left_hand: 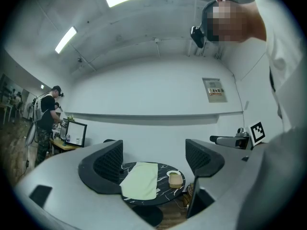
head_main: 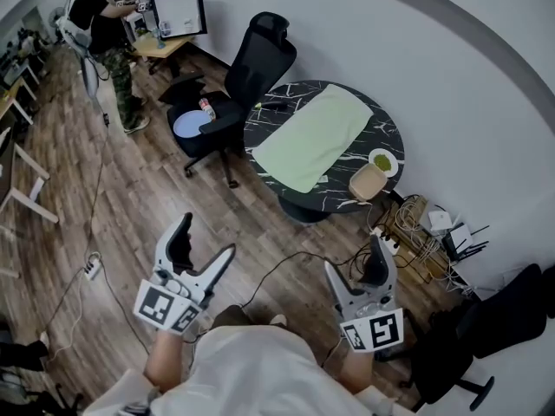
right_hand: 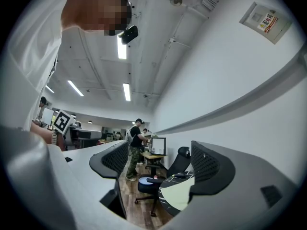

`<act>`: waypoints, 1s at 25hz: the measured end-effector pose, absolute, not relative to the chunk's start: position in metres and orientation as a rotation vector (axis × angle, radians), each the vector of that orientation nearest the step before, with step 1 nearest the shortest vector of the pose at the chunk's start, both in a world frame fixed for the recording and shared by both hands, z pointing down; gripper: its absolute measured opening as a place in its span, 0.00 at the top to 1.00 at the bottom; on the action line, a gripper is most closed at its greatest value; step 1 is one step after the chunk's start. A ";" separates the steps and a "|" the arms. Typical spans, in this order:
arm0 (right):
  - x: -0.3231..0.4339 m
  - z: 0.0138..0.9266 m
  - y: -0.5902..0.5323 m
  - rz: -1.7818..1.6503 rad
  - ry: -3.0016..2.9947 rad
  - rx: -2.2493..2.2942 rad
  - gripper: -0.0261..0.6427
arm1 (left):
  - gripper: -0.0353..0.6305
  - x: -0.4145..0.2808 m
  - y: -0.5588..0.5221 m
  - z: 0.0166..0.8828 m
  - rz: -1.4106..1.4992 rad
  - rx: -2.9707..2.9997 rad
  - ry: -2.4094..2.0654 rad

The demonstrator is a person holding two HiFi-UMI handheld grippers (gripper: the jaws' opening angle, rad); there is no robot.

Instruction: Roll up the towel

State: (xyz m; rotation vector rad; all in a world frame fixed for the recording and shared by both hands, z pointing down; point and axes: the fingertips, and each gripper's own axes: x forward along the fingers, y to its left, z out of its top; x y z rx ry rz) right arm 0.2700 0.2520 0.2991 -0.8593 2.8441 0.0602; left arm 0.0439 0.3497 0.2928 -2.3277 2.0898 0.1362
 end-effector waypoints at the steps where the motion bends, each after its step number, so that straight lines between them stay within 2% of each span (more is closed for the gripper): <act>1: 0.270 0.301 0.249 0.054 2.844 -0.851 0.42 | 0.38 0.043 0.348 0.292 0.134 -2.320 2.095; 8: 0.249 0.309 0.213 0.043 2.864 -0.841 0.42 | 0.38 0.011 0.310 0.292 0.188 -2.304 2.129; 13: 0.218 0.321 0.170 0.052 2.851 -0.935 0.42 | 0.38 -0.038 0.253 0.305 0.234 -2.339 2.092; 25: 0.052 0.310 0.040 0.068 2.806 -1.225 0.42 | 0.38 -0.186 0.067 0.338 0.116 -2.631 1.838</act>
